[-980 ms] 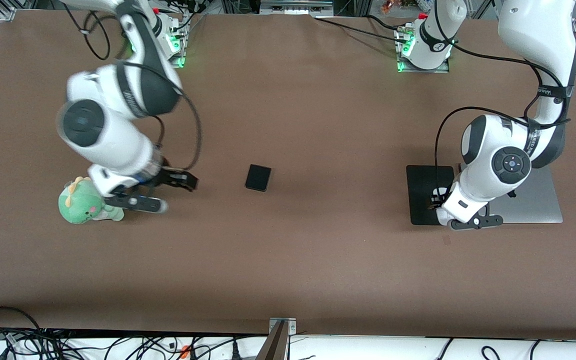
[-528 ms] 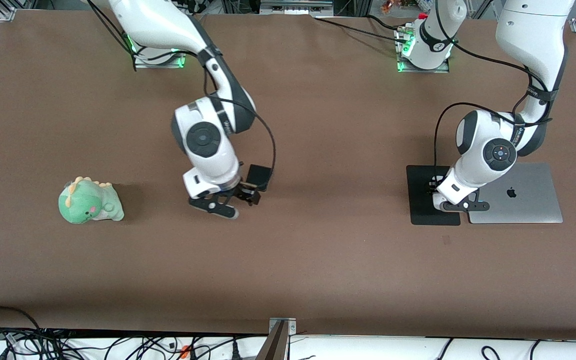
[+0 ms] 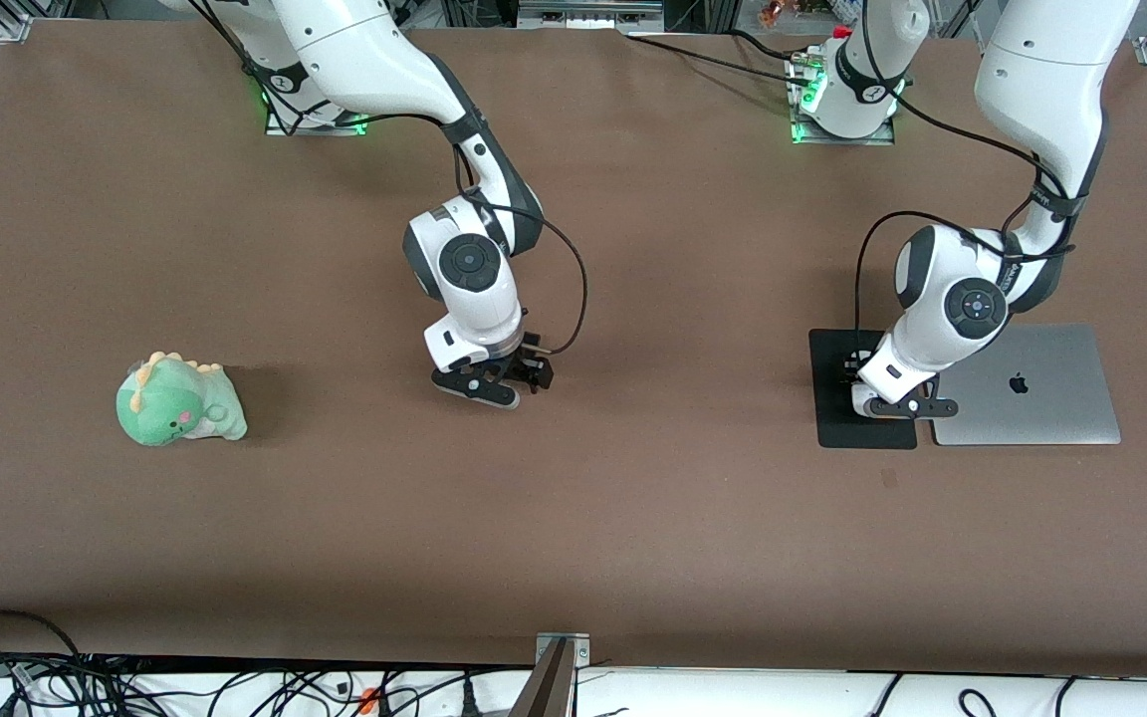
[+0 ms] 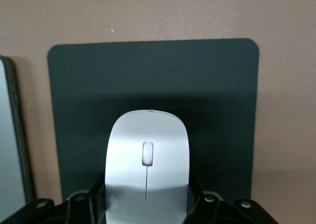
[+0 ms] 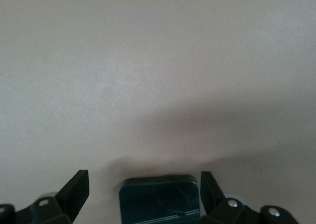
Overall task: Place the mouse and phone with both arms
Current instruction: 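Lower the mouse onto the pad while the right gripper grasps the phone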
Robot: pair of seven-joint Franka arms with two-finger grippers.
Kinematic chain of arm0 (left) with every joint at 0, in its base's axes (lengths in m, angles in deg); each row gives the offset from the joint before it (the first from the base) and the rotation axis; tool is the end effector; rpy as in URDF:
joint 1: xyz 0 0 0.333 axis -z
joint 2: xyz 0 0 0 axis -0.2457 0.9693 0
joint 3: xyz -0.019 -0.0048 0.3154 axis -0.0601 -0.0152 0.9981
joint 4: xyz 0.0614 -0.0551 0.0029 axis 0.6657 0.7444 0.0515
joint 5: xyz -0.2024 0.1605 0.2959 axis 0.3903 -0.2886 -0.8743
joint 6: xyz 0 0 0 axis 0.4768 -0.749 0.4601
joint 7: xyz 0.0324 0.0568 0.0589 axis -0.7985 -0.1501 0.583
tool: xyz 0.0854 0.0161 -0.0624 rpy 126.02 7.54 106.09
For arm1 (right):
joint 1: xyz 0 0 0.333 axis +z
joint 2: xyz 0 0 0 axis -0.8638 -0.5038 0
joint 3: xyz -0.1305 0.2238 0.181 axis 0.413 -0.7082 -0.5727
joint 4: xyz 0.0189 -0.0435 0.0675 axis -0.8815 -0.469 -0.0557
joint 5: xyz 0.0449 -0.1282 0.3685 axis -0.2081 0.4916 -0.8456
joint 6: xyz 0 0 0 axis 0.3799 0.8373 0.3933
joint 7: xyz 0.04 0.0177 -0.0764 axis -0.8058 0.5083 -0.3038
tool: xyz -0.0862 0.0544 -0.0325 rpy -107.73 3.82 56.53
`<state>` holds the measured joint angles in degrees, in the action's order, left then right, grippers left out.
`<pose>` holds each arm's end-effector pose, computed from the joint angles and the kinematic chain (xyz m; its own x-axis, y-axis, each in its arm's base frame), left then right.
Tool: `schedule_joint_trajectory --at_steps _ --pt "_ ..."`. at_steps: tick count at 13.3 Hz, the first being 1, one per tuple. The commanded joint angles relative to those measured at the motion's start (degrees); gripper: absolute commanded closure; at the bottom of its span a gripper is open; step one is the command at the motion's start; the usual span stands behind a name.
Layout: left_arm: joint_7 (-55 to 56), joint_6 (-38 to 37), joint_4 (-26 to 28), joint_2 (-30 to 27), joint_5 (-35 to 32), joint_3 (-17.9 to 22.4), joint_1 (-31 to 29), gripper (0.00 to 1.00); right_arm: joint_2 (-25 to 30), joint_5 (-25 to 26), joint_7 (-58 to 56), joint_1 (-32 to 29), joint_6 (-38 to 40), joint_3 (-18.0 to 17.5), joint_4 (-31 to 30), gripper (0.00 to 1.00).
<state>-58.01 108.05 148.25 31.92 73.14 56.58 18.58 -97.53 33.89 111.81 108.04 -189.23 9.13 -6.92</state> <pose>0.5693 -0.0394 0.1708 0.9989 -0.0135 -0.0439 -0.0156 -0.9987 -0.0480 0.5580 0.4190 0.2007 0.9497 -0.2902 0.1181 -0.2865 -0.9569 -0.0477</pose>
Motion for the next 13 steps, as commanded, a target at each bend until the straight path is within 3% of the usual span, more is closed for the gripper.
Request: schedule_joint_trajectory --at_steps 1,2,7,8,9,10,11,13 --pt "-0.9 0.2 -0.4 -0.5 -0.8 -0.7 -0.8 0.24 2.0 -0.8 0.9 2.4 -3.2 1.0 -5.0 0.00" --pt "-1.1 0.0 -0.7 -1.1 -0.8 -0.6 -0.8 0.00 2.0 -0.7 1.4 2.9 -4.0 1.0 -6.0 0.00" --pt "-2.7 -6.8 -4.6 -7.6 -0.8 -0.5 -1.4 0.00 2.0 -0.3 1.5 4.3 -5.9 1.0 -8.7 0.00" --pt "-3.0 -10.0 -6.5 -9.1 -0.8 -0.5 -1.8 0.00 2.0 -0.3 1.3 4.3 -6.0 1.0 -8.8 0.16" --pt "-3.2 -13.3 -8.7 -10.2 -0.7 -0.5 -2.2 0.00 2.0 -0.3 1.3 4.3 -5.8 1.0 -8.6 0.52" --pt "-3.7 -17.1 -11.6 -10.6 -0.7 -0.6 -2.6 0.00 2.0 -0.3 1.2 4.3 -5.7 1.0 -8.4 0.64" --pt "-4.1 -21.6 -15.0 -11.0 -0.2 -0.6 -2.8 0.00 2.0 -0.3 0.8 4.2 -4.9 1.1 -8.0 0.69" --pt "-4.4 -31.5 -22.2 -12.1 0.0 -0.7 -3.2 0.00 2.2 -0.3 0.0 3.2 4.0 1.4 -3.3 0.98"
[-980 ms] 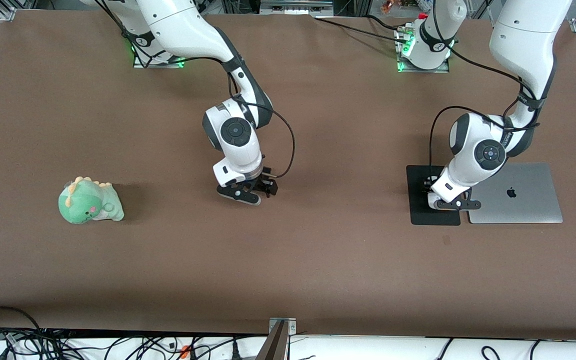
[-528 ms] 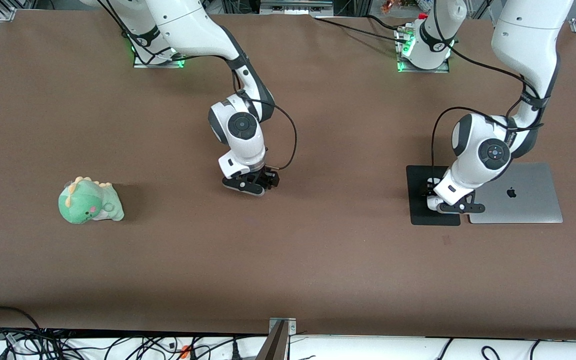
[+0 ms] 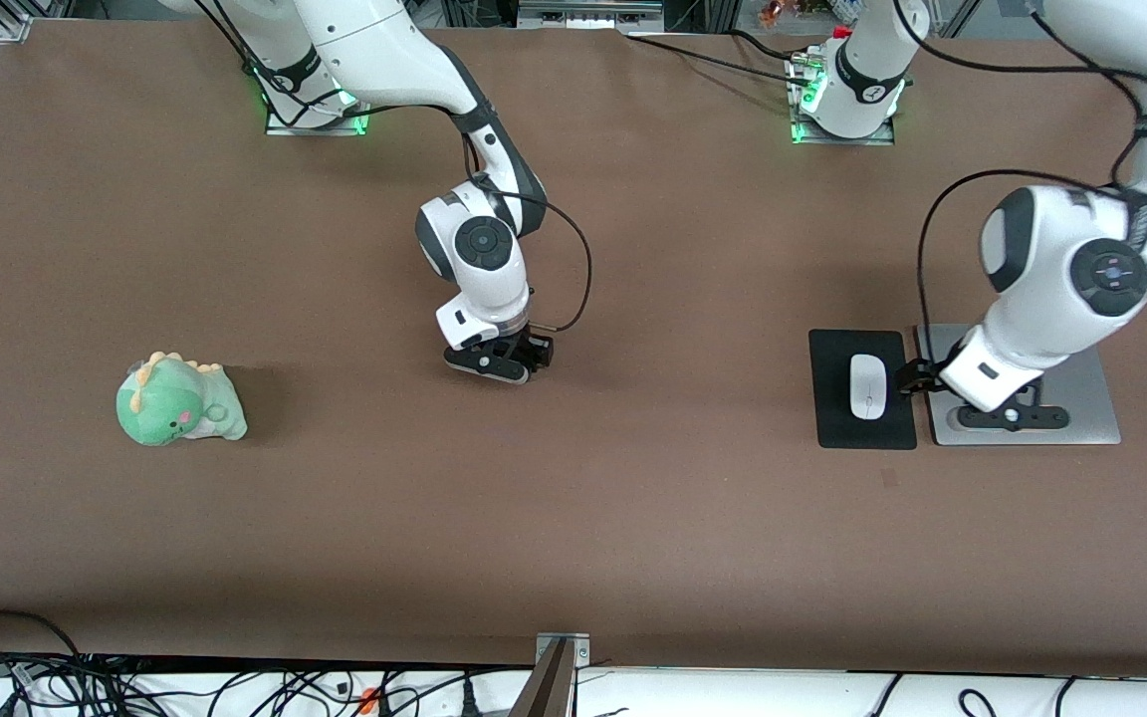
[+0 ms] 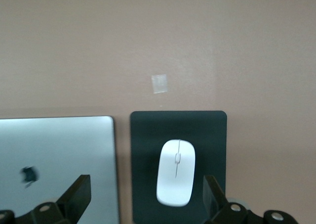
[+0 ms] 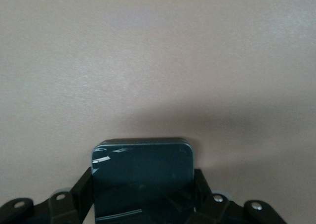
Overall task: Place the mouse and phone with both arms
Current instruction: 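Carry the phone toward the plush toy while the left gripper withdraws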
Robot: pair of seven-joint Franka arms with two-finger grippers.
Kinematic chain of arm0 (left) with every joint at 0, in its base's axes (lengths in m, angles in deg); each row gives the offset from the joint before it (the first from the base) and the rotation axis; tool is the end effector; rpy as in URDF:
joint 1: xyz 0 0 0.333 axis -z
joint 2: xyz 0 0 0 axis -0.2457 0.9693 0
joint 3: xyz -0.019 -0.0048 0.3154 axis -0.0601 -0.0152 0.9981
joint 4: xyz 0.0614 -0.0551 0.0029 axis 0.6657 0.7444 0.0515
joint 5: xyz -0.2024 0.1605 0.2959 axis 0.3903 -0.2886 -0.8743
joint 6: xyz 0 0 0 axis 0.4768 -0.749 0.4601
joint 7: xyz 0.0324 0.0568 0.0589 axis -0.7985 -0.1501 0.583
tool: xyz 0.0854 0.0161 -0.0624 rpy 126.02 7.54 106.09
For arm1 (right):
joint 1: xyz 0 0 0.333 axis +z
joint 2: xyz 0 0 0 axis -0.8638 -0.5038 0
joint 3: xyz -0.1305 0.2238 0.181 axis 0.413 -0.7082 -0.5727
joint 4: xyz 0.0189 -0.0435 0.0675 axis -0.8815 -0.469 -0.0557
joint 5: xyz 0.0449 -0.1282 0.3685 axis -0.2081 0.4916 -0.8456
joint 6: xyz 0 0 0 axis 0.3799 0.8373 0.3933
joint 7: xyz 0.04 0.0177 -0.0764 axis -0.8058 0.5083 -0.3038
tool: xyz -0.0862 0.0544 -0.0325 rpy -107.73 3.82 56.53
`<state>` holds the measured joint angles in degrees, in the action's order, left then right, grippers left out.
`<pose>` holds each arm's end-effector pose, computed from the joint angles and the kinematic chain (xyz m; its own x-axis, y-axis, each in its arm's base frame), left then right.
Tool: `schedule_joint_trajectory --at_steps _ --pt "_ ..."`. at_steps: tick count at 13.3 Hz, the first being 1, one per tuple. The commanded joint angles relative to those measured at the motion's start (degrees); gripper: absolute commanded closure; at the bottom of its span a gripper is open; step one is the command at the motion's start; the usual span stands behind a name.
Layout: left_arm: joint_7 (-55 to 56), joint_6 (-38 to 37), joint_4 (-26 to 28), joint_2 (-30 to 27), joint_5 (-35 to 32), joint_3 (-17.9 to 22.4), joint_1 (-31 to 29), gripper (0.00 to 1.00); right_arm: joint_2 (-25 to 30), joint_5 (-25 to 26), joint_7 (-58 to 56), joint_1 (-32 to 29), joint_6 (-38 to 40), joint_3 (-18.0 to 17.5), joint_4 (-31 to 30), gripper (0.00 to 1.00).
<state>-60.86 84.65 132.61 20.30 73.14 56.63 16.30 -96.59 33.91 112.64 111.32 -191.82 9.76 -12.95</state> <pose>0.6285 -0.0140 0.3704 0.9997 -0.0006 0.0227 0.0009 -0.9979 -0.0655 0.5208 0.4218 0.1741 0.9586 -0.2659 0.1021 -0.2664 -0.9638 -0.0096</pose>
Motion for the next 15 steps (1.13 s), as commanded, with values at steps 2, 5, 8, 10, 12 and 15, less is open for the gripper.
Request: schedule_joint_trajectory --at_steps 2,5,8,10,12,15 --pt "-1.6 -14.2 -9.6 -3.5 0.1 -0.8 -1.1 0.00 1.3 0.0 -4.2 -2.4 16.8 1.3 9.3 1.00" --pt "-1.7 -19.8 -9.0 -10.3 0.7 -0.8 -1.5 0.00 3.6 -0.3 -19.2 -9.1 21.0 1.4 10.5 1.00" --pt "-2.9 -22.8 -9.9 -13.6 4.3 -0.7 -3.1 0.00 7.2 -0.4 -29.0 -16.4 21.4 1.6 6.8 1.00" --pt "-2.9 -22.9 -10.7 -13.6 4.4 -0.6 -3.1 0.00 10.7 -0.8 -36.7 -21.1 13.9 1.7 -0.9 1.00" --pt "-3.0 -22.9 -10.7 -13.5 4.4 -0.9 -3.1 0.00 13.3 -1.0 -43.9 -24.5 1.8 1.6 -10.4 1.00" --pt "-2.9 -22.8 -10.8 -13.1 4.2 -1.2 -2.8 0.00 13.5 -1.1 -48.7 -27.7 -9.1 1.6 -17.6 1.00"
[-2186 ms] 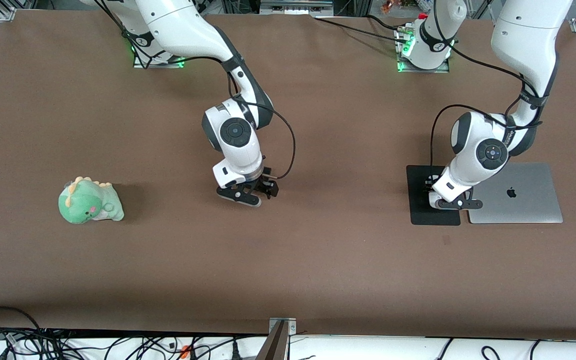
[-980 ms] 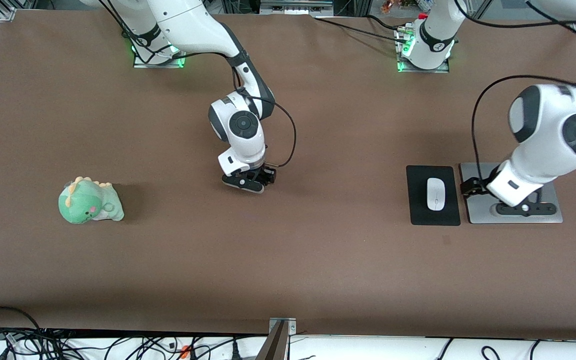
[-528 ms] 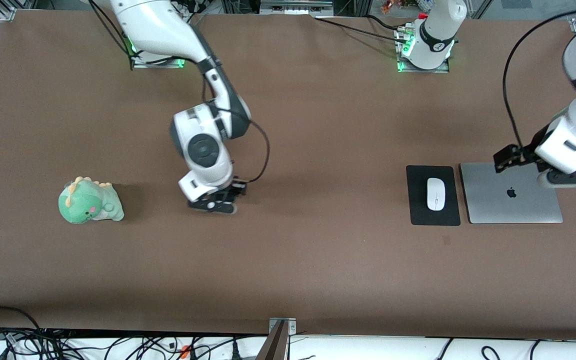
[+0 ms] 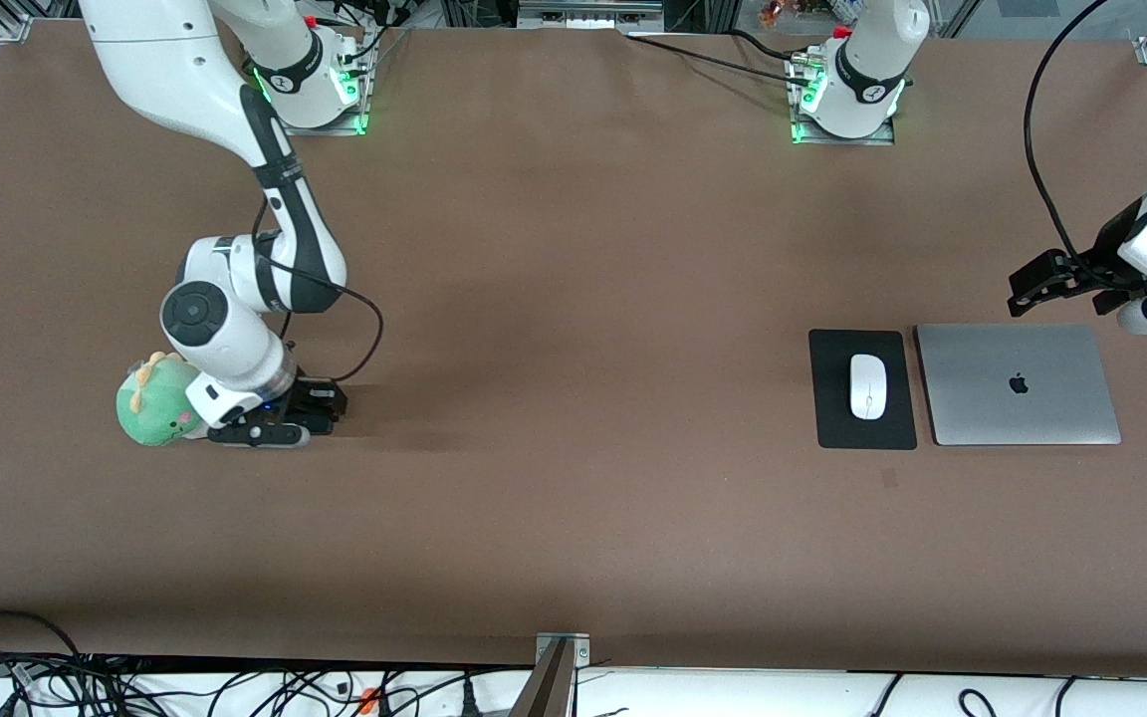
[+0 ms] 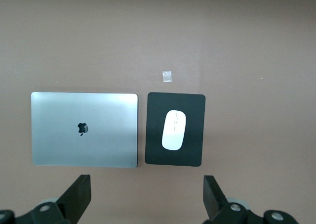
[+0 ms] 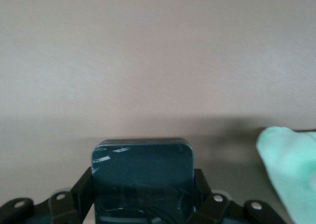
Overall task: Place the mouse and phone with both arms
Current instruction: 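Carry the phone toward the plush toy while the left gripper withdraws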
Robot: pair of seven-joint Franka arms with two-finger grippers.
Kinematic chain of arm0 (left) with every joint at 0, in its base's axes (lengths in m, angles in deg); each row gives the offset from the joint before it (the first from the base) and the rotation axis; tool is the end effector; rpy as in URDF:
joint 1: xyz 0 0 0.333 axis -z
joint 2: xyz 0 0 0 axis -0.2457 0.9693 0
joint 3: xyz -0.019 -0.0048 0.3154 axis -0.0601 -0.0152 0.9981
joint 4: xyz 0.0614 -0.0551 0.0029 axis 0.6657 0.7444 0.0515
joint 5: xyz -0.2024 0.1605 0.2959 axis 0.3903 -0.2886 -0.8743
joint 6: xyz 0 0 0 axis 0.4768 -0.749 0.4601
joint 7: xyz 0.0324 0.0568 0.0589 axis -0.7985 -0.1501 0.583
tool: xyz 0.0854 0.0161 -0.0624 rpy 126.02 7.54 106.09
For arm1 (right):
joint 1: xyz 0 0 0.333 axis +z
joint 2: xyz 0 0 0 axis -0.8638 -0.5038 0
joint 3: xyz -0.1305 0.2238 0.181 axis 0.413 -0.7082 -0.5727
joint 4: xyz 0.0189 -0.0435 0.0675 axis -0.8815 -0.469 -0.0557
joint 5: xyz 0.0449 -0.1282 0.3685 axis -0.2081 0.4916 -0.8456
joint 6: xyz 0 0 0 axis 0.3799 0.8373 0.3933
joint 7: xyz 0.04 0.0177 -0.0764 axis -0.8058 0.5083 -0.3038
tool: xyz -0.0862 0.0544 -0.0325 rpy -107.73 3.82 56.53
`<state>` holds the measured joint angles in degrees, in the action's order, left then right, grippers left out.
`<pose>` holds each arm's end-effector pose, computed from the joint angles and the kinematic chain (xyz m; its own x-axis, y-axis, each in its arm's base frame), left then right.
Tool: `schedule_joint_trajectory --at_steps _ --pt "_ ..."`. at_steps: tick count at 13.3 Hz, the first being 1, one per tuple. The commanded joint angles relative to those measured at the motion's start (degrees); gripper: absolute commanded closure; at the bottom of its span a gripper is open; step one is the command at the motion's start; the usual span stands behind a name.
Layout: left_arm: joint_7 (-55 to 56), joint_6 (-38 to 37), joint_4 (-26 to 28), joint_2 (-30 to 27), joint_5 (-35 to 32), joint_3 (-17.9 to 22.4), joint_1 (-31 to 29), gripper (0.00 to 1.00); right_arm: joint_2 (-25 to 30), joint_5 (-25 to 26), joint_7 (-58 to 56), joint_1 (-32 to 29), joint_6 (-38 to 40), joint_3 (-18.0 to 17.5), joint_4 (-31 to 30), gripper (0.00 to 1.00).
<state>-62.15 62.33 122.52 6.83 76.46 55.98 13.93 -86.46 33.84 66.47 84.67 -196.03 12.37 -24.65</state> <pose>0.5850 0.0036 0.5628 0.9981 0.0460 0.0420 0.0467 -0.9988 -0.0159 0.6232 0.1003 0.2164 0.9920 0.0082 0.1257 0.0014 -0.9986 0.0538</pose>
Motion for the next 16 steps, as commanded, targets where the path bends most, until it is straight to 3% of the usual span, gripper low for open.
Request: schedule_joint_trajectory --at_steps 1,7,10,14,16 --pt "-1.1 -0.3 -0.9 0.5 0.5 -0.5 -0.1 0.00 2.7 -3.1 -3.3 -1.1 -7.6 -1.0 -6.9 1.00" --pt "-0.7 -0.8 -1.0 0.3 0.1 -0.6 -0.1 0.00 -0.4 -5.0 -3.9 -1.3 -11.3 -1.5 -6.9 1.00" --pt "-1.1 -1.4 -1.2 0.2 0.1 -0.3 -0.7 0.00 -0.8 -5.0 -4.0 -1.4 -11.2 -1.9 -6.0 0.00" --pt "0.0 -2.5 -1.3 0.1 0.2 -0.8 -0.5 0.00 -0.7 -5.0 -4.0 -1.3 -9.8 -2.4 -4.1 0.00" --pt "0.4 -3.2 -1.4 -0.1 0.2 -0.8 -0.5 0.00 -0.5 -5.2 -3.8 -1.2 -4.7 -2.4 -0.4 0.00"
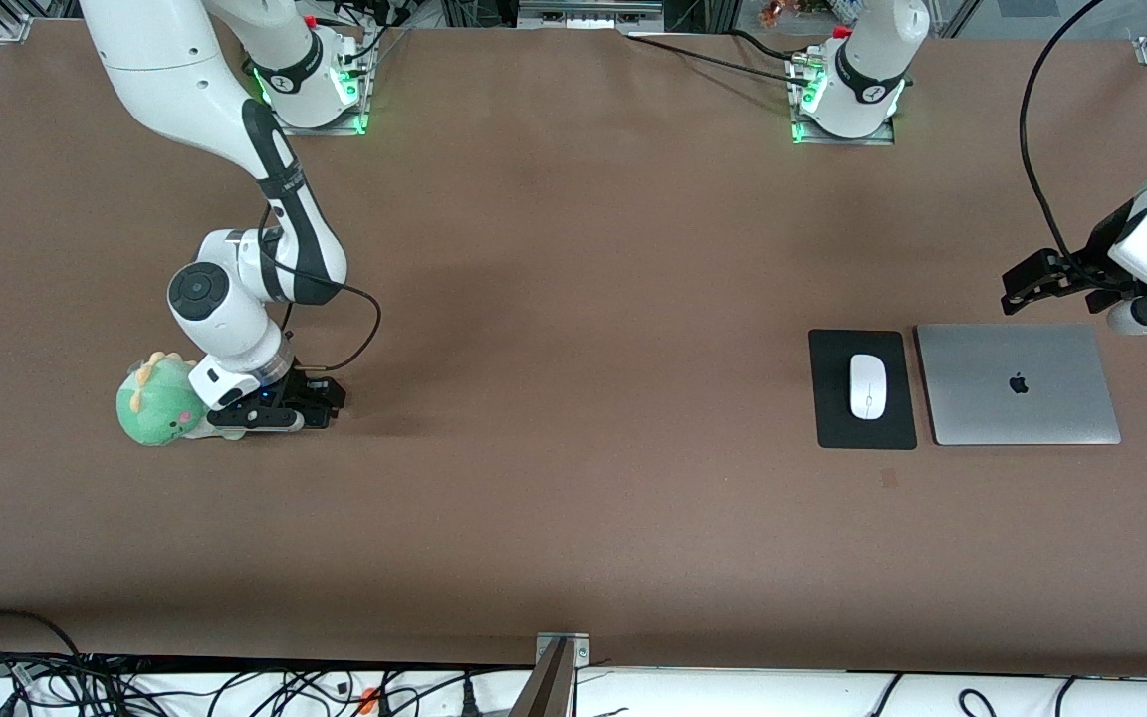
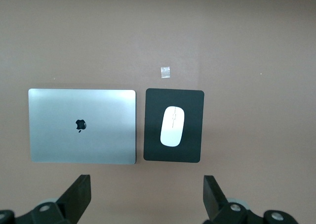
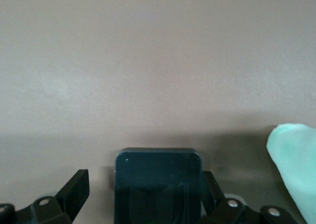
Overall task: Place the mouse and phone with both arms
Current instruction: 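Lower the black phone beside the plush toy and open the right gripper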
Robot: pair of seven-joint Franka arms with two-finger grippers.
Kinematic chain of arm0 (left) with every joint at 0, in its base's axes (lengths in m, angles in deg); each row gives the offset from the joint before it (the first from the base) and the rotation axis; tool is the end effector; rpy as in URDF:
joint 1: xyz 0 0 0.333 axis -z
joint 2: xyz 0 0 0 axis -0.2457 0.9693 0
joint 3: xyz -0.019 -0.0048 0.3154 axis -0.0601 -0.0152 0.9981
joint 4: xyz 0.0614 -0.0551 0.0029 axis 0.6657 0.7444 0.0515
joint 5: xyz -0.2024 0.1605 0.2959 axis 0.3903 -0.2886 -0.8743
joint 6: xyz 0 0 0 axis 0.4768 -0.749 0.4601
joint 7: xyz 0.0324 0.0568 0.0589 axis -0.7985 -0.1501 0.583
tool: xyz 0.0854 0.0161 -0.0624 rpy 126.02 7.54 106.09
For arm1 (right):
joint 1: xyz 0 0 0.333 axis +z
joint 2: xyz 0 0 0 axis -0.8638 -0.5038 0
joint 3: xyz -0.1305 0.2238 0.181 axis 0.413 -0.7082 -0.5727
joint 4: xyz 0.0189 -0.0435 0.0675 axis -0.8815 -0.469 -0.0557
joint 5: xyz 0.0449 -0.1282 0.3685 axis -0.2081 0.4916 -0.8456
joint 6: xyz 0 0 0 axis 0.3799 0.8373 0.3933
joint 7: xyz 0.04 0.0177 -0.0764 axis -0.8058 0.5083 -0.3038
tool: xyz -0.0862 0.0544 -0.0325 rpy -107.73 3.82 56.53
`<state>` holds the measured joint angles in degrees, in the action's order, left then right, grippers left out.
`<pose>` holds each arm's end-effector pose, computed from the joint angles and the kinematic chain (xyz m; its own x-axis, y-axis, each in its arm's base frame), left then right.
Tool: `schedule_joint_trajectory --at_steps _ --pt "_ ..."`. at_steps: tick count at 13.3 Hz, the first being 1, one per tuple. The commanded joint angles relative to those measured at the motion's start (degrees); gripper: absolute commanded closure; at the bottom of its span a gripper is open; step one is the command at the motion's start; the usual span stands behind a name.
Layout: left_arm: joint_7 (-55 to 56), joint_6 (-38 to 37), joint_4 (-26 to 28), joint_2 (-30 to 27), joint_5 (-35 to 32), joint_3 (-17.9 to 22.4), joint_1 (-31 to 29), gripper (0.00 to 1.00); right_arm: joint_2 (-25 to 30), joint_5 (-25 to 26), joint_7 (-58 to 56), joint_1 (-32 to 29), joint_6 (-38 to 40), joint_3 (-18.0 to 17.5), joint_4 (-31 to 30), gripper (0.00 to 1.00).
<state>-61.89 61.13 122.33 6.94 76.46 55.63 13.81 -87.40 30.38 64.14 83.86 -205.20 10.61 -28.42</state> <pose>0.5836 0.0014 0.5614 0.9986 0.0470 0.0225 0.0473 -0.9987 -0.0163 0.6116 0.1004 0.1950 0.9803 0.0040 0.1974 0.0002 -0.9998 0.0193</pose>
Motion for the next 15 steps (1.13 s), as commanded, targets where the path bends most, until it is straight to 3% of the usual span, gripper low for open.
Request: schedule_joint_trajectory --at_steps 1,6,13,15 --pt "0.2 -2.4 -1.2 -0.3 0.2 -0.4 -0.4 0.00 0.4 -2.5 -1.5 -0.4 8.3 -0.6 5.9 0.00" --pt "0.9 -2.7 -2.4 -0.3 0.2 -0.3 -0.5 0.00 4.1 -4.2 -1.5 -0.6 23.4 0.0 14.7 0.00" --pt "1.0 -3.8 -2.5 -0.5 0.4 -0.1 -0.6 0.00 20.2 -2.9 -1.8 -0.6 52.1 7.2 20.0 0.00" --pt "0.9 -3.9 -3.7 -0.3 0.4 -0.1 -0.6 0.00 23.8 0.9 -1.8 -0.8 57.0 8.4 20.9 0.00"
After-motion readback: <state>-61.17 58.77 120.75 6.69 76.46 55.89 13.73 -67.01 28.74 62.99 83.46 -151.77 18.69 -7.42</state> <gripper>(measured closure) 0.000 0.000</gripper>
